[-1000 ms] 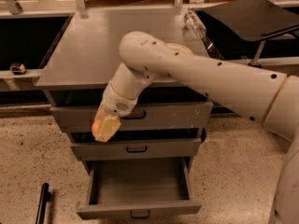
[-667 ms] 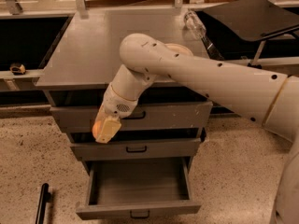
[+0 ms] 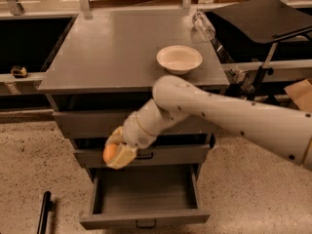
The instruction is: Place orange into bottom drawer
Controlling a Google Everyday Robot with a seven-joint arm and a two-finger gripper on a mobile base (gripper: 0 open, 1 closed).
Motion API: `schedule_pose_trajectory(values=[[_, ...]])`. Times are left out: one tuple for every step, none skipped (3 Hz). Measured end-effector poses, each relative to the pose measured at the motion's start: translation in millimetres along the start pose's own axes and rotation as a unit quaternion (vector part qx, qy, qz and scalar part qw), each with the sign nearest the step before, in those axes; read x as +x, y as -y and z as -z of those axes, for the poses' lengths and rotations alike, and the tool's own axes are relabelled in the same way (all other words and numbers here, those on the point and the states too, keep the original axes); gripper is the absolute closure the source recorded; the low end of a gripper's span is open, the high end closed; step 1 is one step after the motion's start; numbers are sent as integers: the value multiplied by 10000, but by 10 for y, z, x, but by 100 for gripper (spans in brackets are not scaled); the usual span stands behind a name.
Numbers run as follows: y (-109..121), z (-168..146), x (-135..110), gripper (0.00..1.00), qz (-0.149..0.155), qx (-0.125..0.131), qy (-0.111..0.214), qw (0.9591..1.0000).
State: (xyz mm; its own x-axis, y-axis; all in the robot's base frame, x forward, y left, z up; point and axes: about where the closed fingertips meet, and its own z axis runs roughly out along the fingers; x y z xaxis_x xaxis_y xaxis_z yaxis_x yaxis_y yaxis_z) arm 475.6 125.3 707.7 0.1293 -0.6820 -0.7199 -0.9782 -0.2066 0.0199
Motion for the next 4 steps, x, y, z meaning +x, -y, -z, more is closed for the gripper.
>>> schedule_pose_trajectory(values=[[-81, -302, 580, 100, -200, 400, 965, 9943], [146, -383, 1161, 100, -88, 1027, 1541, 9827], [97, -538, 1253, 100, -23, 950, 1646, 9818], [295, -352, 1253, 100, -109, 1362, 1766, 9748]])
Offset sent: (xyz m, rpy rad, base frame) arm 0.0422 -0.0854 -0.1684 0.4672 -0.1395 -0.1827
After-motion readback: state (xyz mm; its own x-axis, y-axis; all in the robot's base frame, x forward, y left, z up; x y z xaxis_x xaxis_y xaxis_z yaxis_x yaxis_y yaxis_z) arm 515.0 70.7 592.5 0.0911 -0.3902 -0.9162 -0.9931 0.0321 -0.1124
